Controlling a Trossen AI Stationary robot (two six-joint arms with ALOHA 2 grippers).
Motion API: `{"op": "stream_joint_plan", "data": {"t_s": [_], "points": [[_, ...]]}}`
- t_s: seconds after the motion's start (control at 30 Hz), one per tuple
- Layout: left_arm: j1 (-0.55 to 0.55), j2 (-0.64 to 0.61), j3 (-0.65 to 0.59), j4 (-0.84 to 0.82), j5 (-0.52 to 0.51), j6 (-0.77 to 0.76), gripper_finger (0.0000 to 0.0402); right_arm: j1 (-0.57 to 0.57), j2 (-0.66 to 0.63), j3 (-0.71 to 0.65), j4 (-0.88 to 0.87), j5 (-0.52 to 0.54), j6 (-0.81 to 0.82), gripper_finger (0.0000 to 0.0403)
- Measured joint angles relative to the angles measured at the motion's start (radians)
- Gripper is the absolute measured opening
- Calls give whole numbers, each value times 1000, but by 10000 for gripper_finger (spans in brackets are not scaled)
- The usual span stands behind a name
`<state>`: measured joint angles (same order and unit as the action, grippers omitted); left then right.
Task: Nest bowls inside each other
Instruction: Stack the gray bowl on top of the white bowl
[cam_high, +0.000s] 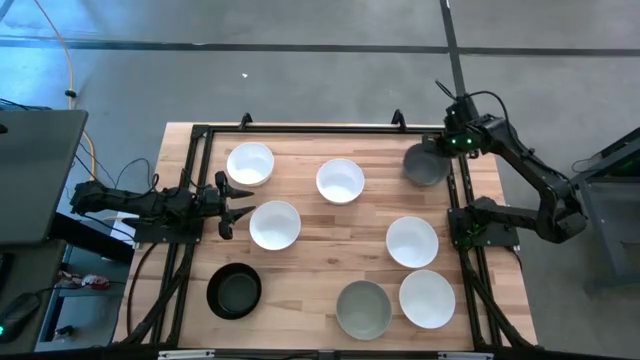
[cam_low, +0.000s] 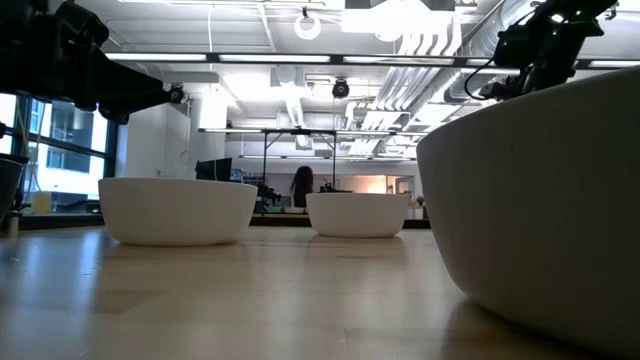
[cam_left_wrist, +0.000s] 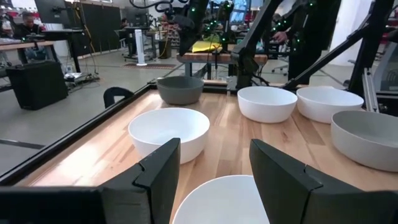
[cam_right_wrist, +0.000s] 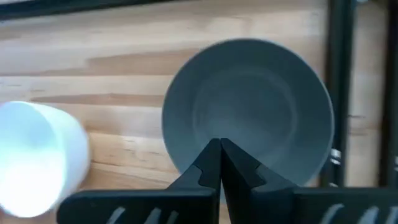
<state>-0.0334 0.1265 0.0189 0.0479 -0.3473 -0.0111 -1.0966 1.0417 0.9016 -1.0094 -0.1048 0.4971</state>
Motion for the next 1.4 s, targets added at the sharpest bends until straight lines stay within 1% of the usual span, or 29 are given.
{"op": "stream_joint_plan", "data": {"t_s": [0.1, 0.3, 0.4, 0.57, 0.8, 0.93, 1.17, 1.4], "points": [[0, 0, 0, 0, 0, -5, 182, 0, 6, 0, -17, 36, 0, 1], [0, 0, 0, 0, 0, -12, 182, -6, 7, 0, -99, 169, 0, 0], [0, 0, 0, 1, 0, -13, 182, -29, 23, 0, -150, 209, -5, 0], [0, 0, 0, 0, 0, -16, 182, -42, 78, 0, -188, 209, -9, 7], [0, 0, 0, -7, 1, -23, 182, -42, 152, 0, -187, 174, -30, 42], [0, 0, 0, -7, 2, -16, 182, -56, 176, 0, -169, 173, -67, 54], [0, 0, 0, -6, -8, 11, 182, -129, 222, 0, -155, 183, -71, 58], [0, 0, 0, -6, -11, 22, 182, -155, 255, 0, -135, 179, -76, 58]]}}
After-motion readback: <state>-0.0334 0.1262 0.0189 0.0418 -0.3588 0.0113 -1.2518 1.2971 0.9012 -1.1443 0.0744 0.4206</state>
